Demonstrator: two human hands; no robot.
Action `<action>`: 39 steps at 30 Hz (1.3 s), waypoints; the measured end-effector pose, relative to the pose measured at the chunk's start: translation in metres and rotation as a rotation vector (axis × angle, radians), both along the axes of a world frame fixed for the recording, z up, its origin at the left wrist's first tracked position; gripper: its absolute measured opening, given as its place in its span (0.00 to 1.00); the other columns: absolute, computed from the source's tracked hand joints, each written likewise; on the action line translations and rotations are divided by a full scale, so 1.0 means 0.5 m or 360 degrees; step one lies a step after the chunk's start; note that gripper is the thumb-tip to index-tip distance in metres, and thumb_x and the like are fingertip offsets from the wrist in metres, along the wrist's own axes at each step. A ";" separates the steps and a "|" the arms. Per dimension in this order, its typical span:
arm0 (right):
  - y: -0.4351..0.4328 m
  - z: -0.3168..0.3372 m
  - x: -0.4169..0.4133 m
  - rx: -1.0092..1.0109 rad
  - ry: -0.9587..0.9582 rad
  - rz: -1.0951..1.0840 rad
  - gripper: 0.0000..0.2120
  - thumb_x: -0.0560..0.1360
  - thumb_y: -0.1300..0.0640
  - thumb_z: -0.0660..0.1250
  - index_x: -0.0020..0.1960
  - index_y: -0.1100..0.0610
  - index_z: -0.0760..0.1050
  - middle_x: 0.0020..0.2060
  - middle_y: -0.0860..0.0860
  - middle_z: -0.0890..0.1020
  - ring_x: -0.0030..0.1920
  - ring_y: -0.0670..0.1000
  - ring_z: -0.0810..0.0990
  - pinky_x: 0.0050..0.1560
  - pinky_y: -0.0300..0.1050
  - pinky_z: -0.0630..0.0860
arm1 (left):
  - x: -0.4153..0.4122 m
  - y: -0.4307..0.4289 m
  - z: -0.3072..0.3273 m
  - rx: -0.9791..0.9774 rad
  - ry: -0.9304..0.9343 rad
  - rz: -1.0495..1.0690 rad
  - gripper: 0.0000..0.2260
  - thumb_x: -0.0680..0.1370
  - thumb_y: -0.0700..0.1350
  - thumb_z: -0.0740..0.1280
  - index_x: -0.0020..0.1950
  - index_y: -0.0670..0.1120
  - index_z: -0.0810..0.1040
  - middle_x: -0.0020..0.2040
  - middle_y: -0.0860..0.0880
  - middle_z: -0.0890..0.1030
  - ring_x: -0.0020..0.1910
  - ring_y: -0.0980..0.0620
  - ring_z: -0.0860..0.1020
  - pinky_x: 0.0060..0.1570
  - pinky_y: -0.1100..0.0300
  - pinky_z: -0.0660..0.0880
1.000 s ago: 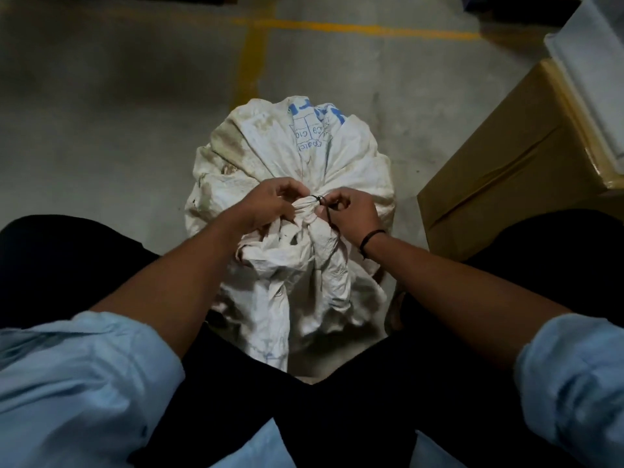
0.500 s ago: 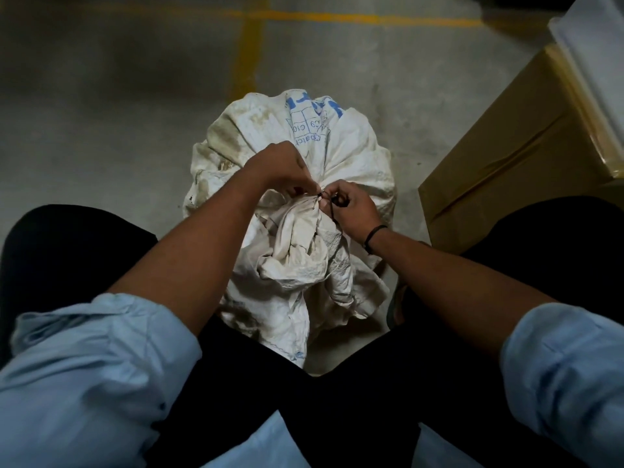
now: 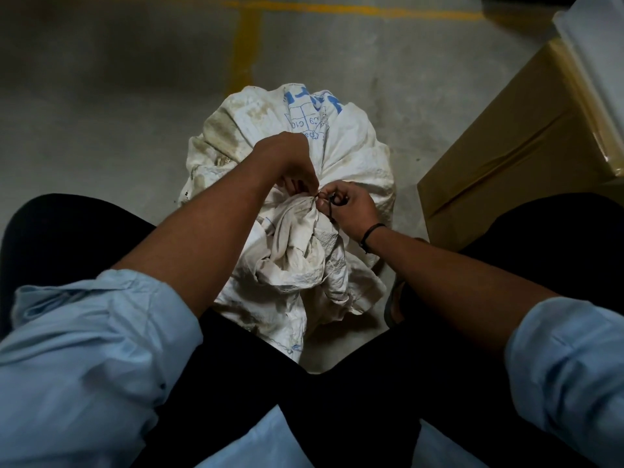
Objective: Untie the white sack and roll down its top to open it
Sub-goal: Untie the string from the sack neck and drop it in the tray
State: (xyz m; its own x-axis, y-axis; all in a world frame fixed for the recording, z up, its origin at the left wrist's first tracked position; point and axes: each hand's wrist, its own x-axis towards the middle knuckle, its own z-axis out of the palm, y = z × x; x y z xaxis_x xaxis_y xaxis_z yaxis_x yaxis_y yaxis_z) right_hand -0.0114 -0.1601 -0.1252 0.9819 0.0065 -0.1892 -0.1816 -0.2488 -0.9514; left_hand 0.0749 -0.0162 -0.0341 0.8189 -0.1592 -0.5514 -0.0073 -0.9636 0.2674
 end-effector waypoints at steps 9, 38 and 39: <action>0.004 0.006 0.003 -0.0071 0.0049 0.0146 0.08 0.75 0.69 0.70 0.44 0.60 0.73 0.28 0.52 0.75 0.23 0.39 0.72 0.26 0.35 0.71 | -0.001 -0.014 -0.012 0.0100 -0.0111 -0.0054 0.20 0.63 0.56 0.81 0.38 0.48 0.73 0.36 0.50 0.80 0.41 0.48 0.83 0.52 0.50 0.82; -0.027 -0.019 0.028 -0.0061 0.0231 0.0127 0.08 0.75 0.68 0.70 0.40 0.59 0.82 0.33 0.50 0.81 0.33 0.42 0.79 0.42 0.40 0.79 | 0.003 0.017 -0.045 -0.0268 0.0378 0.0216 0.12 0.70 0.47 0.81 0.43 0.41 0.84 0.42 0.43 0.87 0.39 0.51 0.85 0.48 0.56 0.82; -0.025 -0.019 0.028 -0.0150 0.0176 0.0126 0.07 0.74 0.68 0.71 0.41 0.58 0.82 0.32 0.47 0.81 0.31 0.37 0.78 0.40 0.35 0.77 | 0.003 0.015 -0.042 -0.0277 0.0380 0.0219 0.12 0.70 0.48 0.81 0.41 0.41 0.84 0.41 0.44 0.87 0.41 0.49 0.86 0.48 0.56 0.83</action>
State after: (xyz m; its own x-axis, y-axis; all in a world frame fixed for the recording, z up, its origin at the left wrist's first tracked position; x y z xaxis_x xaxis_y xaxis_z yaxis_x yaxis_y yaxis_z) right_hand 0.0026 -0.1726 -0.1348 0.9522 0.0600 -0.2994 -0.2602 -0.3538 -0.8984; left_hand 0.0763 -0.0086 -0.0553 0.6900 -0.1644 -0.7049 0.2029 -0.8909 0.4064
